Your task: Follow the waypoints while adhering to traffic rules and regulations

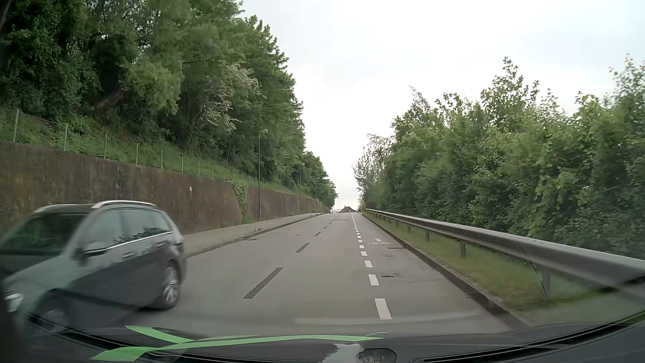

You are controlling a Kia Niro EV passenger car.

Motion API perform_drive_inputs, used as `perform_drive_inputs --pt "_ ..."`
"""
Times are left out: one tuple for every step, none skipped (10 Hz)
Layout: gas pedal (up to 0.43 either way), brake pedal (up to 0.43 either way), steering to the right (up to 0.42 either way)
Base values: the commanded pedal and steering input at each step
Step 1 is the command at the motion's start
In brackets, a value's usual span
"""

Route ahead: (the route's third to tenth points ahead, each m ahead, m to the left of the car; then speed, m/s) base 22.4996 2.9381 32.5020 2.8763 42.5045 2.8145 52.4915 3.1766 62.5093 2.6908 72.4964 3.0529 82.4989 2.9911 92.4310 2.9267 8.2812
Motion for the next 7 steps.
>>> perform_drive_inputs --pt "0.15 0.0 0.001" --pt "0.15 0.0 0.001" --pt "0.15 0.0 0.001" --pt "0.15 0.0 0.001" --pt "0.15 0.0 0.001" --pt "0.15 0.0 0.001" --pt "0.15 0.0 0.001"
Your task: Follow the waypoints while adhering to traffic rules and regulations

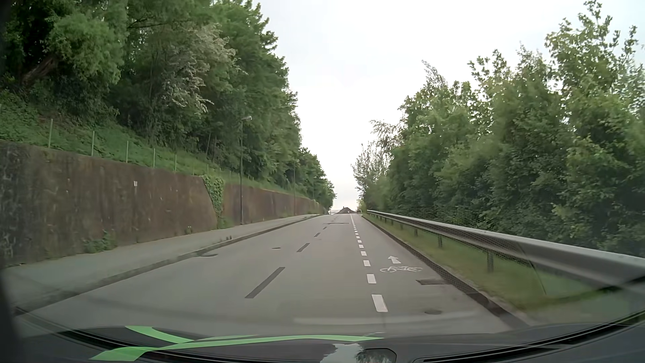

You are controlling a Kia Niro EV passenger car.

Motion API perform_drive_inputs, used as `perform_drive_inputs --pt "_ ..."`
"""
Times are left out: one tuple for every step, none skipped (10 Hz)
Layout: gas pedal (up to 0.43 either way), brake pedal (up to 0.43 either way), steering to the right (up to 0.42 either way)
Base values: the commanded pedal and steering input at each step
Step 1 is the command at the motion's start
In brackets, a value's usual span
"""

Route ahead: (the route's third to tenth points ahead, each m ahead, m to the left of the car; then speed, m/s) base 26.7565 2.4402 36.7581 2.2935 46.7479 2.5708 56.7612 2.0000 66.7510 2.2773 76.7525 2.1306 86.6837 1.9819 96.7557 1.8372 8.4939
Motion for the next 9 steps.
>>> perform_drive_inputs --pt "0.15 0.0 0.001" --pt "0.157 0.0 0.001" --pt "0.169 0.0 0.002" --pt "0.169 0.0 0.003" --pt "0.169 0.0 0.003" --pt "0.169 0.0 0.002" --pt "0.169 0.0 0.002" --pt "0.157 0.0 0.001" --pt "0.157 0.0 0.0"
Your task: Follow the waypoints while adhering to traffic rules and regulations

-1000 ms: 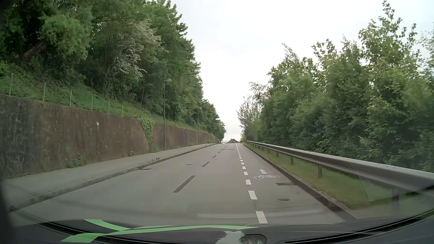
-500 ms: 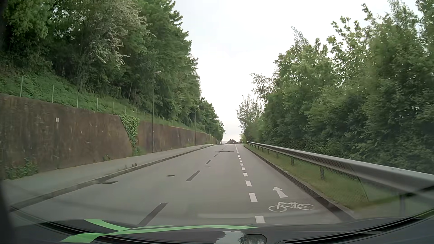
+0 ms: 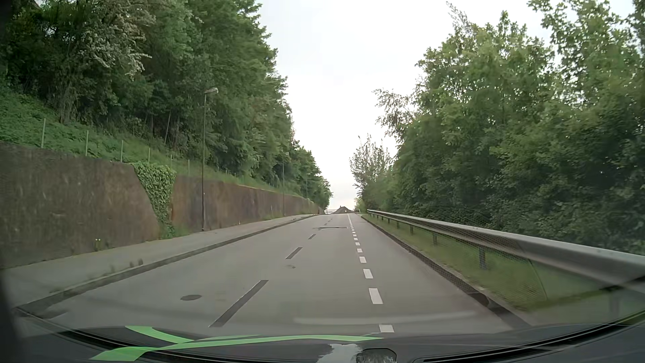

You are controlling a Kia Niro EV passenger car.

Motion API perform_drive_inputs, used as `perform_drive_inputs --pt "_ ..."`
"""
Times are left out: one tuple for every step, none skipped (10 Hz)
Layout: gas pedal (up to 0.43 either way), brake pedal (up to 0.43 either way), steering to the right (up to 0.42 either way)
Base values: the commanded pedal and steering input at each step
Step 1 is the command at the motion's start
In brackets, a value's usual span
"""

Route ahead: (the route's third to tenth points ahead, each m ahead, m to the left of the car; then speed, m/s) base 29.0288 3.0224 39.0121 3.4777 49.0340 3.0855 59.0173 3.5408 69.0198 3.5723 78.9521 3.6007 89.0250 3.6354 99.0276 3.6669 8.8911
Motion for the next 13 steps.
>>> perform_drive_inputs --pt "0.15 0.0 0.0" --pt "0.11 0.0 0.0" --pt "0.087 0.0 0.0" --pt "0.087 0.0 0.0" --pt "0.087 0.0 0.0" --pt "0.079 0.0 0.0" --pt "0.079 0.0 0.0" --pt "0.087 0.0 0.0" --pt "0.087 0.0 0.0" --pt "0.087 0.0 0.0" --pt "0.087 0.0 0.0" --pt "0.087 0.0 0.0" --pt "0.087 0.0 0.0"
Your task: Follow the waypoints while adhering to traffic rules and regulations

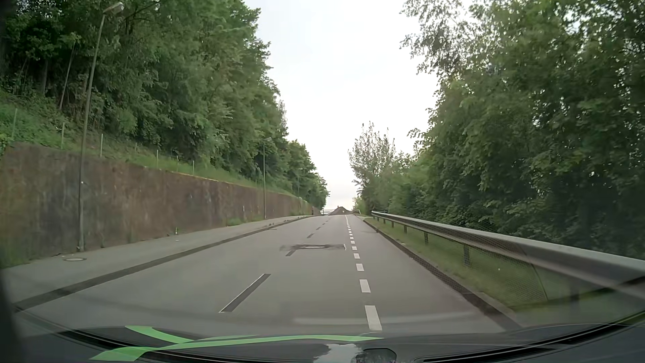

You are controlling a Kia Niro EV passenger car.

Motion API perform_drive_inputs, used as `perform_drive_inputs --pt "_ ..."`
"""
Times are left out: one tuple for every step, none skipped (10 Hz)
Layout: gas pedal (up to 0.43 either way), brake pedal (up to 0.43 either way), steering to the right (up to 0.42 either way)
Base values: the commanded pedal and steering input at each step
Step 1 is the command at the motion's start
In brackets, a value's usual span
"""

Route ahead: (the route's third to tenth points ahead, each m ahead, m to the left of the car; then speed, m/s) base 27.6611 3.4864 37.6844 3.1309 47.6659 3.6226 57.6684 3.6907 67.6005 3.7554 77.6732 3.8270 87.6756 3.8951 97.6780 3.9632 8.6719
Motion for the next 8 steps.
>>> perform_drive_inputs --pt "0.087 0.0 0.0" --pt "0.098 0.0 0.0" --pt "0.098 0.0 0.0" --pt "0.098 0.0 0.0" --pt "0.11 0.0 0.0" --pt "0.11 0.0 0.0" --pt "0.11 0.0 0.0" --pt "0.11 0.0 0.0"
